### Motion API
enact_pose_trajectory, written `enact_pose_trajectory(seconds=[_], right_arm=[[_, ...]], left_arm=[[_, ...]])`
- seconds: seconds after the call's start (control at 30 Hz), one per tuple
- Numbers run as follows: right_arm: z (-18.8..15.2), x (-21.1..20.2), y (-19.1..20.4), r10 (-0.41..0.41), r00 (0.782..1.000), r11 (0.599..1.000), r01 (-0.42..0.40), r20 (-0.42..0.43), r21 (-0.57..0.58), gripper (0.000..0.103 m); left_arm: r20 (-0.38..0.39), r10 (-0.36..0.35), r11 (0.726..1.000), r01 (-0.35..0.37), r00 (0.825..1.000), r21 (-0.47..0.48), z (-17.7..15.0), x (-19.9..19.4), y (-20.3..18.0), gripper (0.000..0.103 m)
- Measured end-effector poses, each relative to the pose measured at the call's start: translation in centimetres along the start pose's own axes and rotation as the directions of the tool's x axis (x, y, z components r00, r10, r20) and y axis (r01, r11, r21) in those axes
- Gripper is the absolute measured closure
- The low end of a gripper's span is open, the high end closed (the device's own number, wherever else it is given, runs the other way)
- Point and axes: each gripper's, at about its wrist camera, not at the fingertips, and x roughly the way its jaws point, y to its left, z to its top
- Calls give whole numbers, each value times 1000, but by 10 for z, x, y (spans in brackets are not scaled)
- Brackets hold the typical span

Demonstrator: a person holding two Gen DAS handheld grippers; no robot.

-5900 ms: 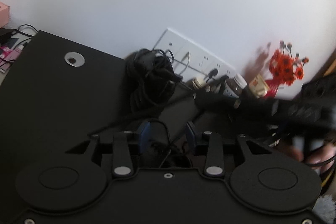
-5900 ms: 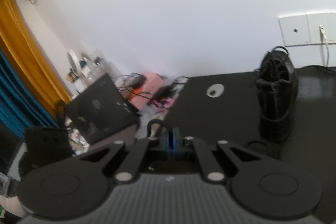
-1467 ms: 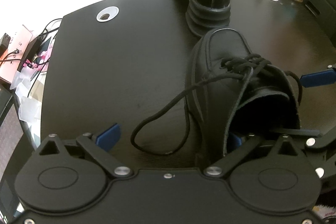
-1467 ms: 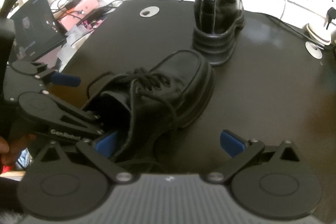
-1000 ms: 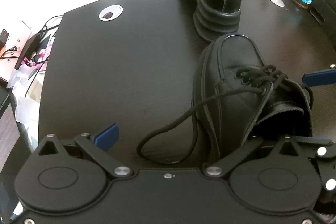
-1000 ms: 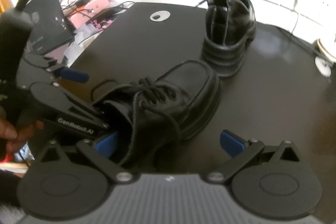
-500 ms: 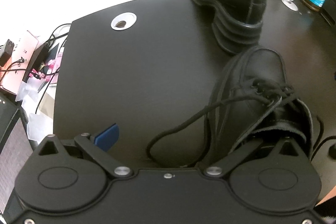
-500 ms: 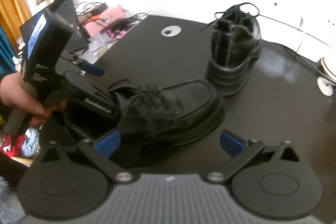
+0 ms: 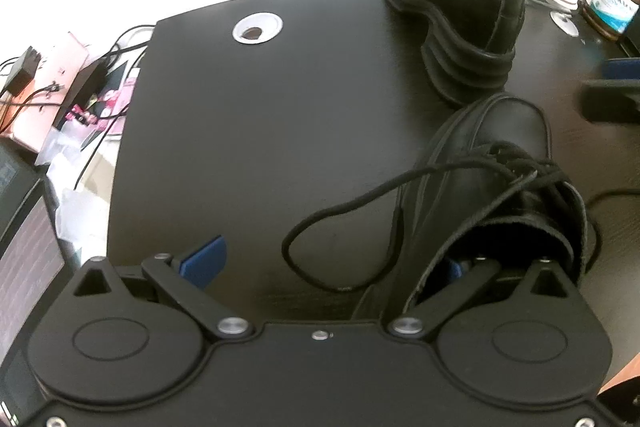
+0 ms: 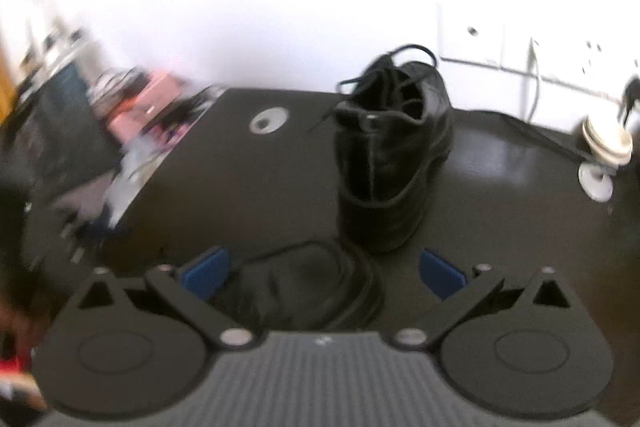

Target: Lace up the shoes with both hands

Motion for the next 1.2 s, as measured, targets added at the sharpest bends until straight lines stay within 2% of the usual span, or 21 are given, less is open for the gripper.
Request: enact_pose_trajectory(seconds=[0.1, 0.27, 0.4, 0.53, 0.73, 0.9, 1.07, 1.2], right_arm=[[6, 26, 2, 0, 1000, 998, 1, -26, 63, 2], [12, 65, 10, -86, 993, 990, 94, -86, 103, 2], [7, 87, 7, -145, 975, 977, 168, -170, 129, 1], [-5, 81, -8, -101, 982, 971, 132, -157, 198, 1], [-27, 59, -34, -117, 981, 948, 156, -152, 277, 1], [-48, 40, -58, -143, 980, 909, 186, -140, 373, 1], [-64, 23, -74, -167, 976, 877, 212, -141, 430, 1], [-73, 13, -85, -190, 971, 851, 235, -142, 470, 1]], left_arm=[[1, 7, 1000, -7, 1000, -21, -2, -3, 1, 1], [6, 24, 999, -23, 1000, -48, -6, -5, -1, 1], [16, 28, 998, -28, 999, -55, -5, -1, -4, 1], [24, -3, 998, 5, 1000, -64, -1, 0, -6, 3], [24, -51, 999, 51, 998, 14, 0, 2, -27, 2], [28, -98, 989, 95, 995, 117, 1, 4, -49, 2], [14, -148, 954, 139, 989, 265, 13, 10, -61, 1], [1, -154, 920, 143, 988, 364, 28, 11, -76, 0]])
